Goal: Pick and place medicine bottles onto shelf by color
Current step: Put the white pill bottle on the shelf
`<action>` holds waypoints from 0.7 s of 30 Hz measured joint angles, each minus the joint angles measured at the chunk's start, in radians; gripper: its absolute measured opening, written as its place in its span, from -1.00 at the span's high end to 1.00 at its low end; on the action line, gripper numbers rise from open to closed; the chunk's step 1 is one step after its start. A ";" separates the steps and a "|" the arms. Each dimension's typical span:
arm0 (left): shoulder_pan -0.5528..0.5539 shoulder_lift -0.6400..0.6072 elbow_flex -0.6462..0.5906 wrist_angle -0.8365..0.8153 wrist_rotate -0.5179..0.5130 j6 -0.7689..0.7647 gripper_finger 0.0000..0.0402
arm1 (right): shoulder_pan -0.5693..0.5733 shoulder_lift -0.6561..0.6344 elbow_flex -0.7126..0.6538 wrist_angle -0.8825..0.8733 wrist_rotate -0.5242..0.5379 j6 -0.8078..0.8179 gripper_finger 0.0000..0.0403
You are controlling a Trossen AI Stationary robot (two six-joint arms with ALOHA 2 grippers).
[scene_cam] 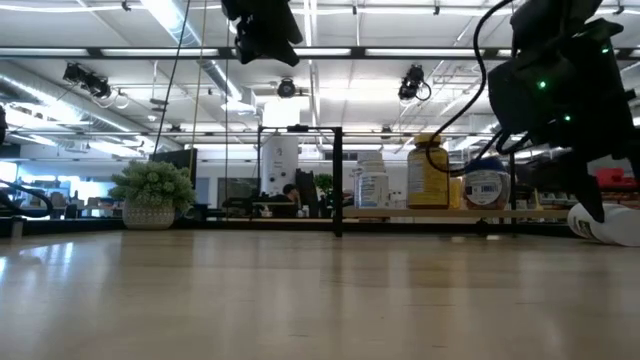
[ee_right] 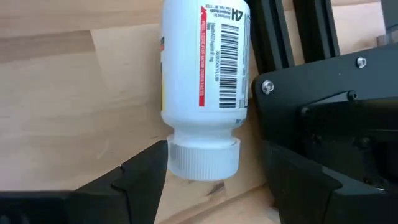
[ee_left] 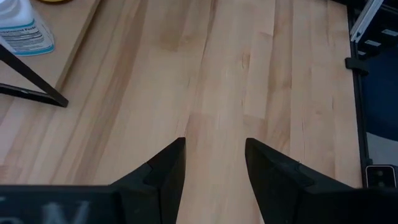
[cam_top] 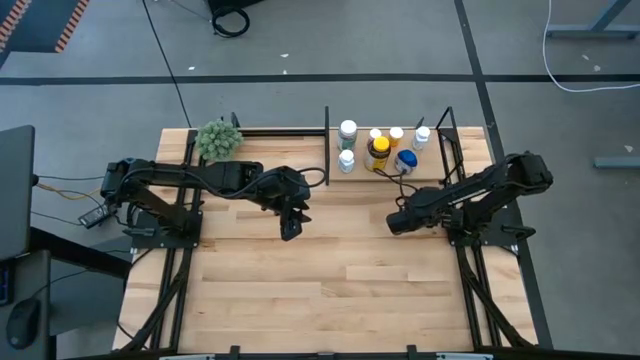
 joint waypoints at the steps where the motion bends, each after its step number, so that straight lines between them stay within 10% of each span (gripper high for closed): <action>1: 0.000 0.000 0.000 -0.003 0.000 0.000 0.14 | 0.000 0.008 0.000 0.001 0.000 -0.001 -0.31; 21: -0.006 0.000 0.000 -0.027 0.041 -0.008 0.14 | 0.001 0.072 -0.069 0.134 -0.034 0.061 -0.31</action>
